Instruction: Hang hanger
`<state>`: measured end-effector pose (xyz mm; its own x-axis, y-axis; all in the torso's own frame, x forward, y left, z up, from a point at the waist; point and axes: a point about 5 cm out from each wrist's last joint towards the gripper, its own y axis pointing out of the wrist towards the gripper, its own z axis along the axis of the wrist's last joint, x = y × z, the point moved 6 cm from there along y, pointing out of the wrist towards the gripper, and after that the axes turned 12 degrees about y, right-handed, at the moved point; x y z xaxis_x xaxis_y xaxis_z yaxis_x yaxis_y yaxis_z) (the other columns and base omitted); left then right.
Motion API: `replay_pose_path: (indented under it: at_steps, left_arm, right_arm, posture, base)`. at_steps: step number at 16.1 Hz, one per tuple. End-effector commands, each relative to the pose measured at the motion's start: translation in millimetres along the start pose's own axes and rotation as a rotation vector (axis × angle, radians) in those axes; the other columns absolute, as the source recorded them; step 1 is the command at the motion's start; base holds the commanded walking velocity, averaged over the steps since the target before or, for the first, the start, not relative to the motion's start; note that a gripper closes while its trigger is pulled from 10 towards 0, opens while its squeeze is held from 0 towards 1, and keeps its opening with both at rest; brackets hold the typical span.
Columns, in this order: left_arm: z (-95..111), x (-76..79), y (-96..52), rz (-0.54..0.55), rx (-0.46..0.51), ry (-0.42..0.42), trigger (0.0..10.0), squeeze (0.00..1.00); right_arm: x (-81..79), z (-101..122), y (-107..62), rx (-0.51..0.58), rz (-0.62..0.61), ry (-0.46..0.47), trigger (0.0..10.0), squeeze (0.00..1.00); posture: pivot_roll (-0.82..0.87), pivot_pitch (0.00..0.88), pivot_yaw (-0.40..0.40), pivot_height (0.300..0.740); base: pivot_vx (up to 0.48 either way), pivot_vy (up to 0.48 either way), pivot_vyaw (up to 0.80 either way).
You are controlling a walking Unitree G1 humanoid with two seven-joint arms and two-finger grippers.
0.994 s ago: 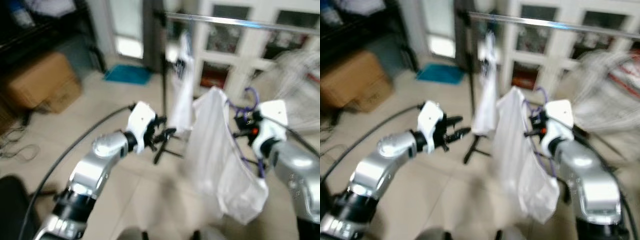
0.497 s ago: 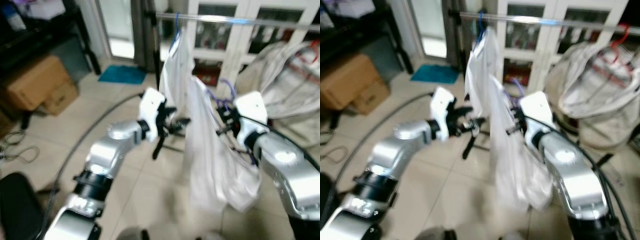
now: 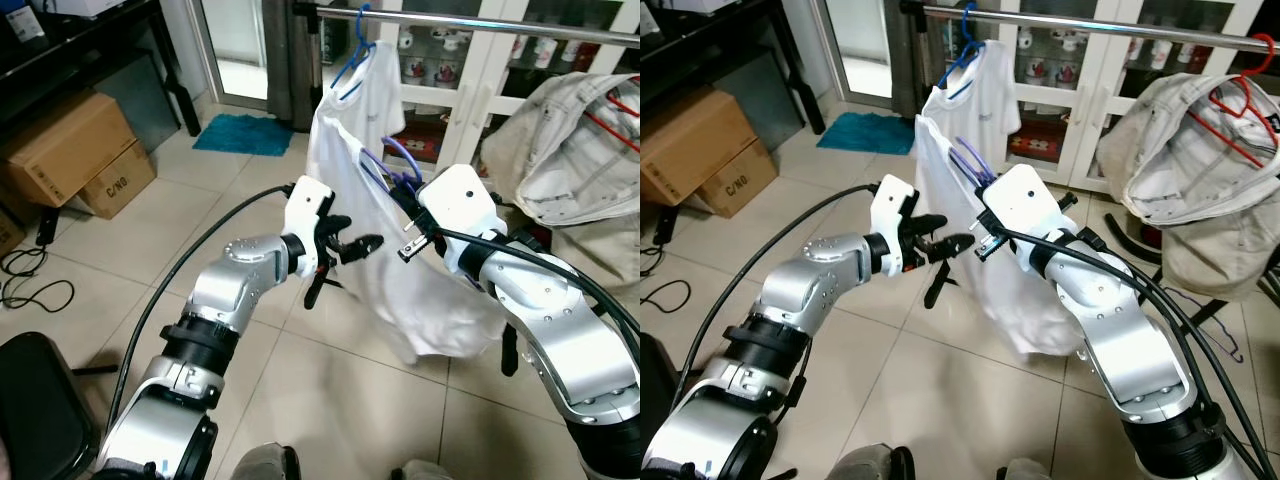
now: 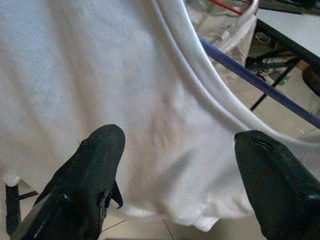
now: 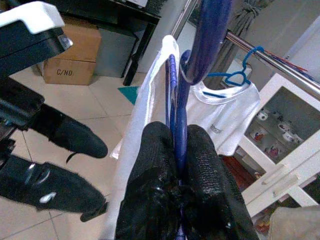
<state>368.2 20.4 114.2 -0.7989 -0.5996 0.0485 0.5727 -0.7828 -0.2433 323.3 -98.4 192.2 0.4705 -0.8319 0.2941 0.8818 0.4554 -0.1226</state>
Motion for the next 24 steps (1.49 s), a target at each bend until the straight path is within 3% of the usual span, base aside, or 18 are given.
replay_pose_path:
  at_steps: [1,5,7,8,9,10,14,24]
  left_arm:
    - [9,-4.7,1.5,0.003,0.036,0.004,10.0,0.0]
    - [33,4.4,4.1,-0.087,0.171,-0.014,10.0,0.0]
    - [29,2.5,6.9,-0.068,0.141,-0.001,10.0,0.0]
    - [20,-11.0,9.8,0.015,0.084,-0.001,8.4,0.0]
    - [13,-26.2,9.3,0.105,0.044,-0.024,3.0,0.0]
    - [12,-30.5,8.5,0.128,0.04,-0.035,0.0,0.0]
    - [15,-35.1,6.6,0.138,0.069,-0.048,0.0,0.0]
    - [17,-29.4,11.2,0.11,0.09,-0.046,0.0,0.0]
  right_arm:
    - [-4.5,16,0.3,0.058,0.019,-0.043,0.0,0.0]
    - [-9.8,15,1.7,0.05,0.036,-0.051,0.0,0.0]
    - [-10.9,13,2.6,0.043,0.041,-0.053,0.0,0.0]
    - [-11.5,13,3.6,0.045,0.043,-0.053,0.0,0.0]
    - [-11.8,15,4.0,0.05,0.044,-0.052,0.0,0.0]
    - [-11.8,16,4.0,0.053,0.044,-0.051,0.0,0.0]
    - [-12.0,17,3.7,0.055,0.046,-0.05,0.0,0.0]
    - [-10.0,13,5.5,0.034,0.045,-0.056,0.0,0.0]
  posture:
    - [-0.11,0.0,0.064,0.74]
    - [-0.11,0.0,0.068,0.74]
    - [-0.11,0.0,0.07,0.74]
    - [-0.11,0.0,0.073,0.74]
    - [-0.11,0.0,0.074,0.74]
    - [-0.11,0.0,0.075,0.74]
    - [-0.11,0.0,0.075,0.74]
    - [-0.11,0.0,0.072,0.74]
  base:
    - [0.0,0.0,0.0]
    - [0.0,0.0,0.0]
    - [0.0,0.0,0.0]
    - [0.0,0.0,0.0]
    - [0.0,0.0,0.0]
    - [0.0,0.0,0.0]
    - [0.0,0.0,0.0]
    - [0.0,0.0,0.0]
